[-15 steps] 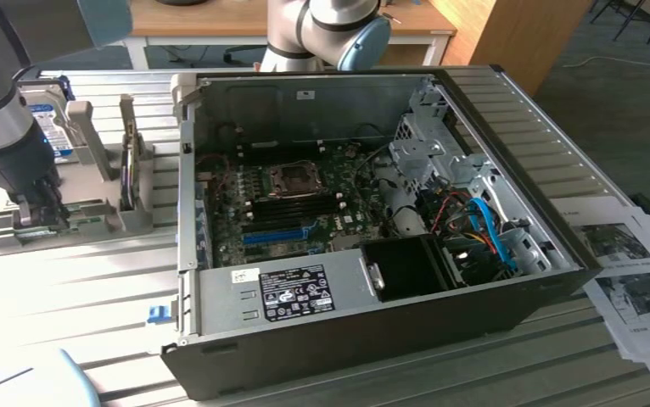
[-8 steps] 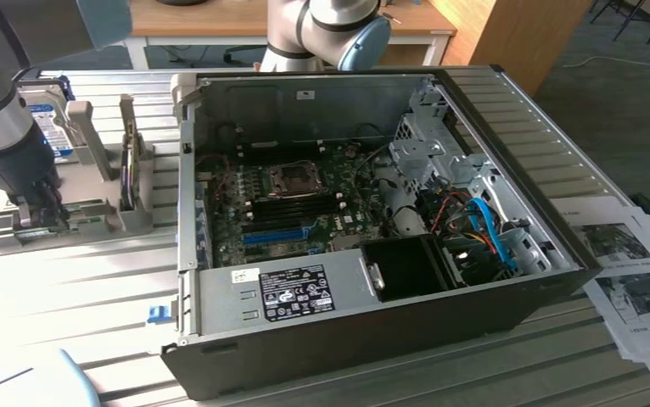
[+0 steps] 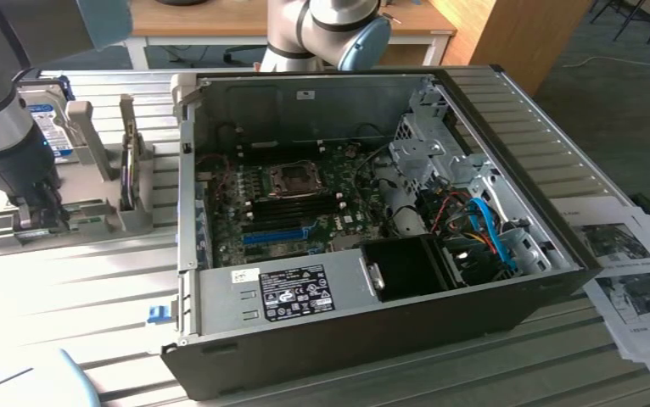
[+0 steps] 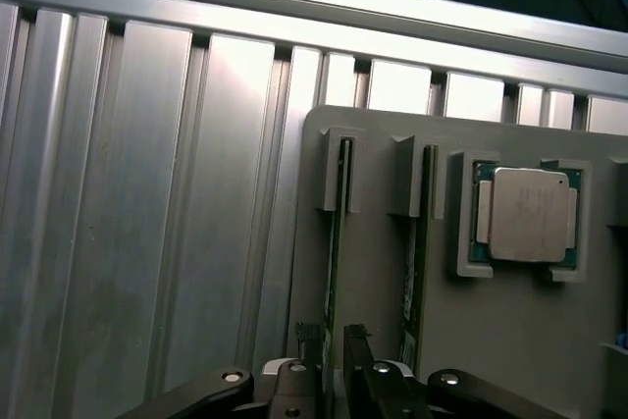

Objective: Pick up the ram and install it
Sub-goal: 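Pick up the ram and move it above insertion slot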

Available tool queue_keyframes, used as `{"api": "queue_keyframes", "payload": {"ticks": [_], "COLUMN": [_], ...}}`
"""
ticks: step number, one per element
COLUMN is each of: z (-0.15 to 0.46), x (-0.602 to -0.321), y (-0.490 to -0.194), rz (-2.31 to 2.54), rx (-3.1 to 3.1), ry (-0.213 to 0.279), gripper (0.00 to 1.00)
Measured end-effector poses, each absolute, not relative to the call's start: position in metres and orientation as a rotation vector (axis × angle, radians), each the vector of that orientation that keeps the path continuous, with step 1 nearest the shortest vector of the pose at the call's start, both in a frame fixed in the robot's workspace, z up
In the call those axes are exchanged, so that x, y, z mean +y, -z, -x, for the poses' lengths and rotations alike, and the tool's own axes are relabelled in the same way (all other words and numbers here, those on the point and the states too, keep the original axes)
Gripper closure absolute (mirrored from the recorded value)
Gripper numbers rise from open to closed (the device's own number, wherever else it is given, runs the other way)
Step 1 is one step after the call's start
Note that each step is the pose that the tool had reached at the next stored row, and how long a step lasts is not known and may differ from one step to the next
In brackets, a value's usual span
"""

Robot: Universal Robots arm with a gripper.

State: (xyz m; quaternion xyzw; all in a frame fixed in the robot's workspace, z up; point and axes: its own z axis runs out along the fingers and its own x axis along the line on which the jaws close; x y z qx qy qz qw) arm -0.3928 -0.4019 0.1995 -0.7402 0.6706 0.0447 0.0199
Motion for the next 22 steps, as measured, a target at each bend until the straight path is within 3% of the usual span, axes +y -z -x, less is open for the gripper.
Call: {"api": "queue_keyframes", "payload": {"ticks": [15, 17, 19, 22], "z": [0.3908, 0.3908, 0.3908, 0.3908], "x": [-0.4018, -0.4018, -0.4018, -0.4018], "y": [-0.1995, -0.1995, -0.1995, -0.1995], "rz": [2.296, 2.296, 2.296, 2.296], "rx": [2.081, 2.081, 2.081, 2.081], "ry": [-0.139, -0.139, -0.139, -0.139], "gripper": [0.77, 0.78, 0.89, 0.89]}}
